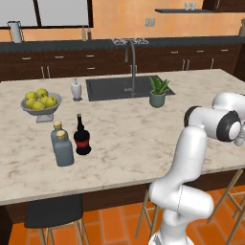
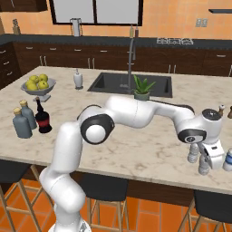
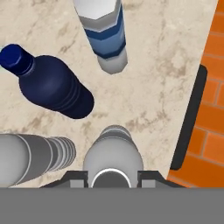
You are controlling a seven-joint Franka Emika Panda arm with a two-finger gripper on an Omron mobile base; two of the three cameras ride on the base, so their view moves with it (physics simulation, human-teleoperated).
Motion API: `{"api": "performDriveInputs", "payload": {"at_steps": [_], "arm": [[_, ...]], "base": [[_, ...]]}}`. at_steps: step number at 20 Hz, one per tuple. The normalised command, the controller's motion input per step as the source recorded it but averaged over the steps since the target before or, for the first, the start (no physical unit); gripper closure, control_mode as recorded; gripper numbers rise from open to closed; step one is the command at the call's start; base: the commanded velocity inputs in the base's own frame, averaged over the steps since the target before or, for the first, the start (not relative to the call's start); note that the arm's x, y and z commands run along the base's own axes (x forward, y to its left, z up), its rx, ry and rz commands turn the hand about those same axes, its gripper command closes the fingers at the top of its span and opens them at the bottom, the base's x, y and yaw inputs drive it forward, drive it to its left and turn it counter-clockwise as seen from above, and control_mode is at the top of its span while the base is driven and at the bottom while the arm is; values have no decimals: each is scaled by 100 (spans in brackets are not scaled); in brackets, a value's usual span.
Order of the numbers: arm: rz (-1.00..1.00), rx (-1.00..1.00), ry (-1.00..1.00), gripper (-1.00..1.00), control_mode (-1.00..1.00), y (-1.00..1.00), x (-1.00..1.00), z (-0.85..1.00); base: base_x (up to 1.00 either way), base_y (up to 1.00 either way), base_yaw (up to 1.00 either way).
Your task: Move the plastic bottles in the middle to the plastics group, and the glass bottles in the middle to the glass group.
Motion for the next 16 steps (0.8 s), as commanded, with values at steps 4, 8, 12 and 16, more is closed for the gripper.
{"api": "performDriveInputs", "payload": {"at_steps": [4, 8, 12, 16], "arm": [[0, 0, 12, 100, -100, -1, 16, -2], [0, 0, 7, 100, -100, -8, 16, -7], [0, 2, 1, 100, -100, -15, 1, -2], [0, 8, 3, 100, -100, -20, 0, 0]], "base": [[0, 0, 0], [0, 0, 0], [0, 0, 0], [0, 0, 0]]}}
